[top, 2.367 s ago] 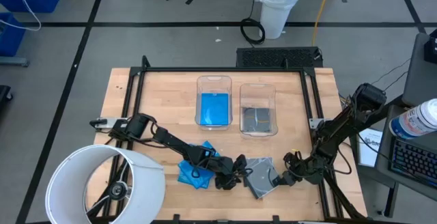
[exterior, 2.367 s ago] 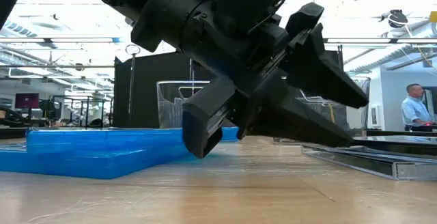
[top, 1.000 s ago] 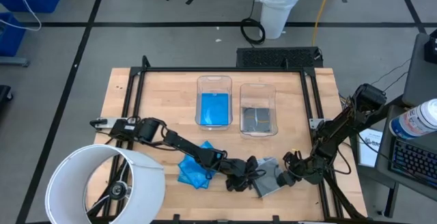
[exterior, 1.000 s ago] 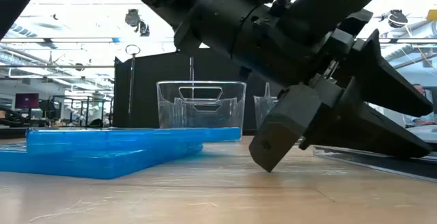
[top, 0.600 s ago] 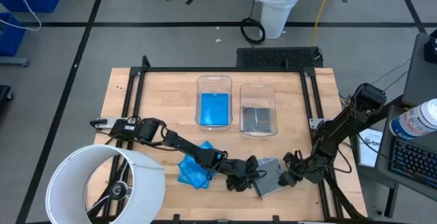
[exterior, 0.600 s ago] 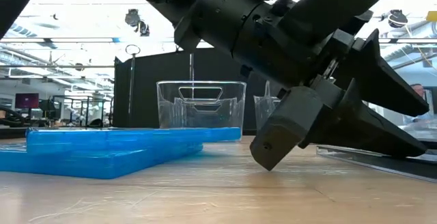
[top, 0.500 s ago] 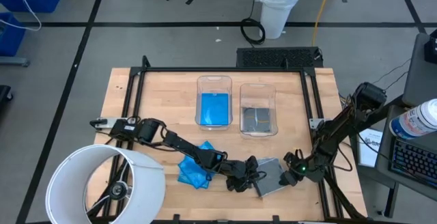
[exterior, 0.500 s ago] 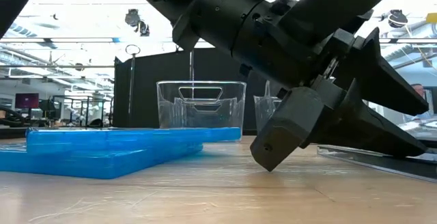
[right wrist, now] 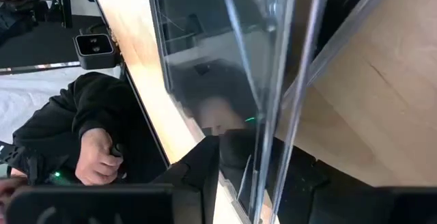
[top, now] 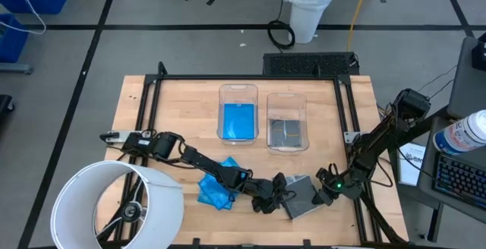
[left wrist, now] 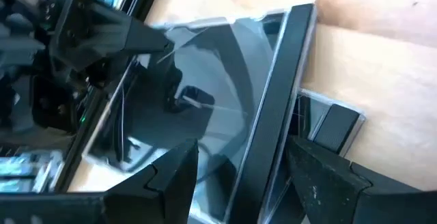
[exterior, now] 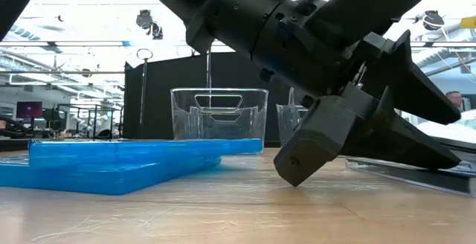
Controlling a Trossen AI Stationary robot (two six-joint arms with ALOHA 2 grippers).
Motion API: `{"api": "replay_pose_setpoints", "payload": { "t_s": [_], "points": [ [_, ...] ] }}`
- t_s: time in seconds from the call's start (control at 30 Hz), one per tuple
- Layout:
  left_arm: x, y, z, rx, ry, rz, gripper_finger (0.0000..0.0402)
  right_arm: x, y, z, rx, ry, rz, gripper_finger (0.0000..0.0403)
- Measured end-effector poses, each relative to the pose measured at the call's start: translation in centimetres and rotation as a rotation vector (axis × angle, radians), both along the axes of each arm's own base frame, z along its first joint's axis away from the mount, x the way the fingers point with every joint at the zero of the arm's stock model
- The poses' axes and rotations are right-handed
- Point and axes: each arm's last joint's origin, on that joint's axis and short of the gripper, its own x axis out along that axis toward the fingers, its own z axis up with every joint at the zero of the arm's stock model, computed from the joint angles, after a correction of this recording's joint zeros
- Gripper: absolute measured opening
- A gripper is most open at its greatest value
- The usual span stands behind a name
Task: Pick & place jewel cases by type
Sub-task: Put the black CD case into the right transparent bin
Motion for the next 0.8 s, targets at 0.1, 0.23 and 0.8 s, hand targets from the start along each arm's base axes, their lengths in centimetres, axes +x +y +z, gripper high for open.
{"api": "replay_pose_setpoints", "payload": {
  "t_s": [0.1,0.23,0.8],
  "points": [
    [-0.2,-0.4,0.4,0.022,-0.008,0.022,0.0227,0.0,0.0,0.1,0.003,-0.005,0.004,0.0087],
    [-0.7,-1.0,1.0,0.046,0.001,0.021,0.0227,-0.1,-0.1,0.6,0.005,-0.035,0.024,0.0080],
    [-2.6,-3.5,3.2,0.066,0.047,-0.002,0.0227,0.0,-0.4,2.0,-0.005,-0.143,0.077,0.0075]
  ]
}}
